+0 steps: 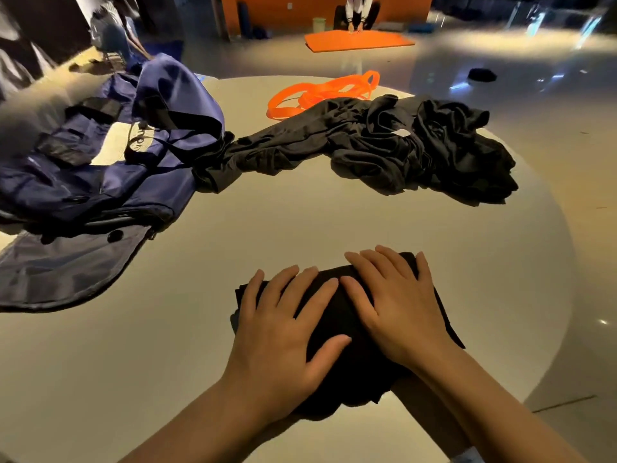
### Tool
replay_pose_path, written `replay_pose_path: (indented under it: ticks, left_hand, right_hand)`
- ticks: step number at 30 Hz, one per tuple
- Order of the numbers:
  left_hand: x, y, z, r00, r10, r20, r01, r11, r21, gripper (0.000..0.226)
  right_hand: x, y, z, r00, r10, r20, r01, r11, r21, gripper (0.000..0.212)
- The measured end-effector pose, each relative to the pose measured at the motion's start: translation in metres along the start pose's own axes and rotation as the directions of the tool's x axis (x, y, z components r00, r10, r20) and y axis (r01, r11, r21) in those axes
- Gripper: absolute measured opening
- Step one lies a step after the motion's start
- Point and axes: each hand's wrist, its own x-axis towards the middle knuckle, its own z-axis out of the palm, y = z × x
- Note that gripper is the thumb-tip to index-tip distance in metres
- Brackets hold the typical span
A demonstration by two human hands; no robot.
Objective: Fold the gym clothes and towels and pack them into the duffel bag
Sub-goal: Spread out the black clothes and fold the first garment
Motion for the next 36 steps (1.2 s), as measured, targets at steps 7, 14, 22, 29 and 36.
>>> replay_pose_path:
  ticks: [7,14,22,29,36]
  left_hand:
    - [0.057,0.030,0.038,0.968,0.229,-0.101,-0.240,0.964,-0.115,0.063]
    - [0.154,0.089,0.083,0.931,0.362,-0.045,-0.363,0.931,-0.034,0.066]
    - [0.149,0.085,0.096,0.913,0.406,-0.024,-0.406,0.905,-0.126,0.068]
    - [0.114,0.045,0.073,0.942,0.312,-0.120,-0.334,0.893,-0.301,0.062]
    - [0.101,-0.032,0.046,0.983,0.070,-0.172,-0.117,0.951,-0.287,0.060]
  right_hand:
    - [-0.008,0.064,-0.017,0.980,0.188,-0.070,-0.188,0.982,0.006,0.075]
    - [0.010,0.161,-0.038,0.905,0.354,-0.236,-0.352,0.935,0.049,0.070]
    - [0.017,0.178,-0.045,0.924,0.346,-0.163,-0.356,0.934,-0.031,0.053]
    - [0.029,0.143,-0.082,0.923,0.284,-0.260,-0.292,0.956,0.008,0.054]
    - [0.063,0.061,-0.084,0.986,0.096,-0.136,-0.104,0.993,-0.054,0.051]
